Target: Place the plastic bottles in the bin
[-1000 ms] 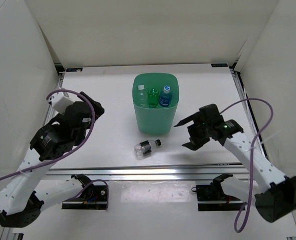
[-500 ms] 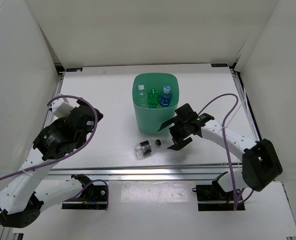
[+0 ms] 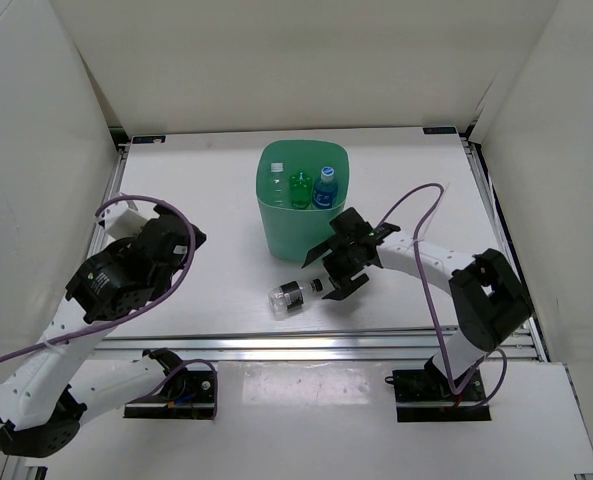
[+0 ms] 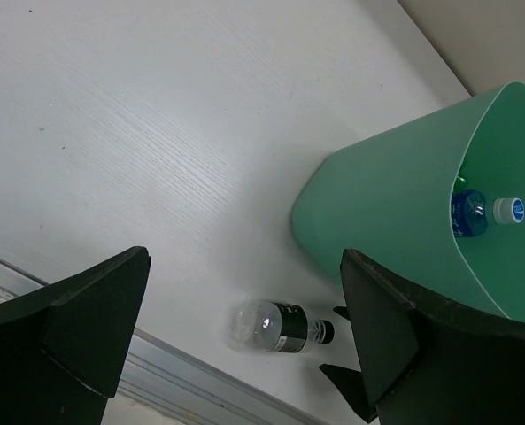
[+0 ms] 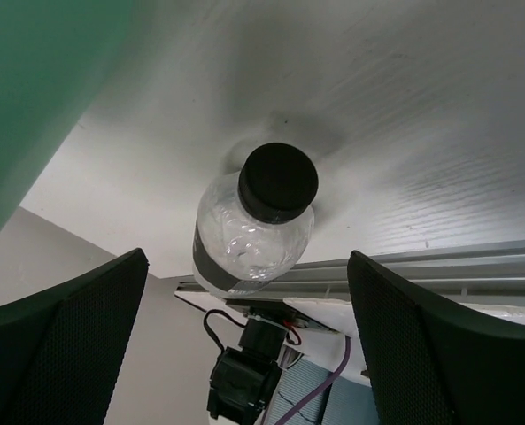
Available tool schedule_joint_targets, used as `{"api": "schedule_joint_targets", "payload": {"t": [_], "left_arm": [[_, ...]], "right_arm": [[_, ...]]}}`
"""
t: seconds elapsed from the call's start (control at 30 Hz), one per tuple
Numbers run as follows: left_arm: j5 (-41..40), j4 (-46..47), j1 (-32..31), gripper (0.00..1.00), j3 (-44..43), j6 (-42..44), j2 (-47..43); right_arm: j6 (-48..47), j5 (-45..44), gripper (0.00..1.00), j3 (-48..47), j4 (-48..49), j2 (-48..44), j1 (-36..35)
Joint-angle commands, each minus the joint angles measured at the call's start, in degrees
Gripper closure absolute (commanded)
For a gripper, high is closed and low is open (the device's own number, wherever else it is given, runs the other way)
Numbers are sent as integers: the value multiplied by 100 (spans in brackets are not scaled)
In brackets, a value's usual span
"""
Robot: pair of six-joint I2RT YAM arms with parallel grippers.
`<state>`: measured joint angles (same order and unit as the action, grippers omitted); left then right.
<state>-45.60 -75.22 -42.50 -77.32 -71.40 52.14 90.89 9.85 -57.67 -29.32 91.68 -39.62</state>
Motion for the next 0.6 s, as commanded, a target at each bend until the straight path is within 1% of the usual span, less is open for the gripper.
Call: {"api": "schedule_joint_targets", "payload": {"t": [0.0, 0.37, 0.47, 0.57], "left_arm": [[17, -186, 14, 0, 77, -172, -134], [122, -353, 14, 0, 234, -393, -292], [175, -467, 14, 0, 235, -506, -406], [227, -467, 14, 0, 288, -568, -459]], "right_arm": [[-115, 79, 4, -271, 164, 174, -20], [-177, 755, 6, -324, 164, 623, -73], [-177, 816, 9, -324, 164, 763, -73], [-177, 922, 16, -324, 216, 886, -125]]}}
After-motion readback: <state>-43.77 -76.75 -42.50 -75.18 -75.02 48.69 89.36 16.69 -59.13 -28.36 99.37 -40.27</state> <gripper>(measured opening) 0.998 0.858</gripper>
